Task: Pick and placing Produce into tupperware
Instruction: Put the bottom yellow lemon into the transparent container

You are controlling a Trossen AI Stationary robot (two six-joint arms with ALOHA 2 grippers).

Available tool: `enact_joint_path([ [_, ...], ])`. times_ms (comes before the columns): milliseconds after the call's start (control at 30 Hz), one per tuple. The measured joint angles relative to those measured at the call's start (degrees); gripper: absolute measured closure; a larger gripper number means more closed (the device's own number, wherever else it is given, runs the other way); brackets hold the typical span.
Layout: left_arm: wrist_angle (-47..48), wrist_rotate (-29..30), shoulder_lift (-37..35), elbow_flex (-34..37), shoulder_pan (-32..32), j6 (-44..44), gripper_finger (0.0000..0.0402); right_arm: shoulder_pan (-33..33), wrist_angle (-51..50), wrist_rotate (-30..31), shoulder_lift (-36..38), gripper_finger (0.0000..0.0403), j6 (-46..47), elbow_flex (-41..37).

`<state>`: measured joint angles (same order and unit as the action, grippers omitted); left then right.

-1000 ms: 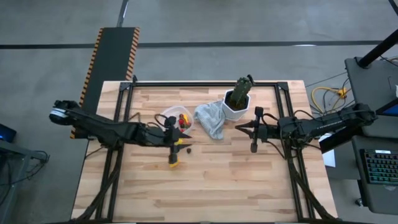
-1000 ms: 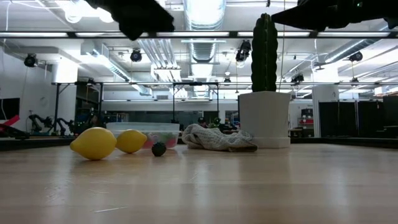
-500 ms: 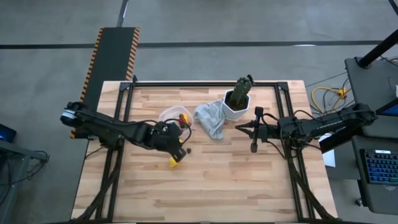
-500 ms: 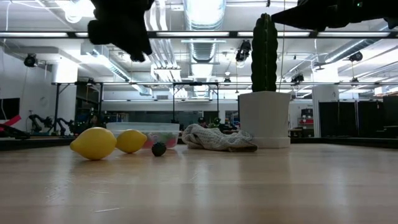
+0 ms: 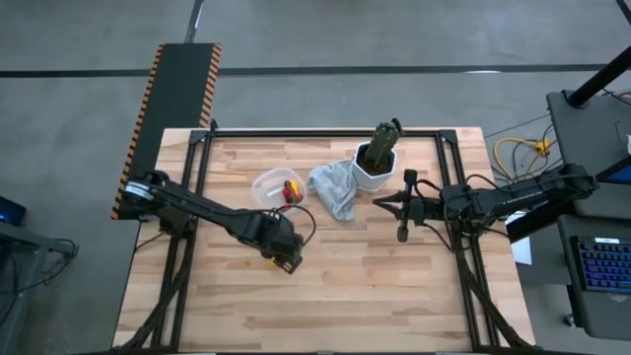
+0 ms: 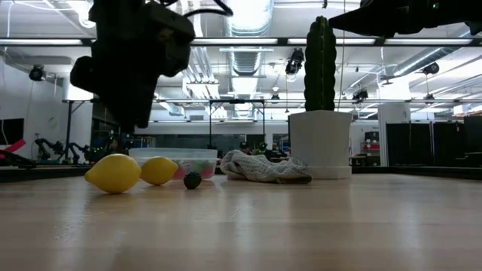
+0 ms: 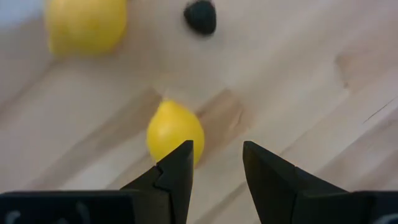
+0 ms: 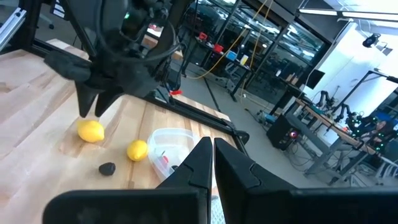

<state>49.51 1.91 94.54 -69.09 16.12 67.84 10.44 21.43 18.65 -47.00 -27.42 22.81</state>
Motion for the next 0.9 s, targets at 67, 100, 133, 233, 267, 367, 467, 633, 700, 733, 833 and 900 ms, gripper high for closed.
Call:
enact_joint_path([
  [67, 1.6, -1.7, 0.9, -0.5, 0.0, 0.4, 0.0276, 0.0, 0.0, 0.0, 0.0, 0.0394, 0.3, 0.0],
  [100, 2.9, -1.9, 1.1, -0.6, 0.1, 0.5, 0.0276, 0.0, 0.0, 0.0, 0.0, 0.0394, 0.4, 0.0],
  [133, 4.3, -2.3, 1.3, -0.7, 0.1, 0.6, 0.0276, 0.0, 0.0, 0.0, 0.0, 0.0394, 0.4, 0.0],
  [233, 7.2, -3.6, 1.3, -0.7, 0.1, 1.0, 0.0276, 0.0, 0.0, 0.0, 0.0, 0.0394, 0.4, 0.0],
  [267, 7.7, -4.1, 1.2, -0.7, 0.0, 1.3, 0.0276, 0.0, 0.0, 0.0, 0.0, 0.0394, 0.4, 0.0],
  [367, 7.5, -4.4, 0.2, -0.7, 0.0, 2.3, 0.0276, 0.0, 0.0, 0.0, 0.0, 0.0394, 0.4, 0.0],
  [467, 6.3, -4.4, -0.1, -0.7, 0.0, 2.4, 0.0276, 0.0, -0.1, 0.0, 0.0, 0.0394, 0.3, 0.0],
  [633, 6.4, -5.3, 1.4, -0.6, 0.0, 2.4, 0.0269, 0.0, 0.0, 0.0, 0.0, 0.0394, 0.3, 0.0],
  [700, 6.5, -6.1, 2.2, -0.6, 0.0, 2.0, 0.0253, 0.0, 0.0, 0.0, 0.0, 0.0394, 0.3, 0.0],
  [733, 6.6, -6.1, 2.4, -0.6, 0.0, 1.6, 0.0242, 0.0, 0.0, 0.0, 0.0, 0.0394, 0.3, 0.0],
  [833, 6.5, -6.3, 2.7, -0.6, 0.0, 1.8, 0.0203, 0.0, 0.0, 0.0, 0.0, 0.0394, 0.2, 0.0],
  [900, 6.1, -6.3, 2.7, -0.6, 0.0, 2.1, 0.0178, 0.0, 0.0, 0.0, 0.0, 0.0394, 0.2, 0.0],
])
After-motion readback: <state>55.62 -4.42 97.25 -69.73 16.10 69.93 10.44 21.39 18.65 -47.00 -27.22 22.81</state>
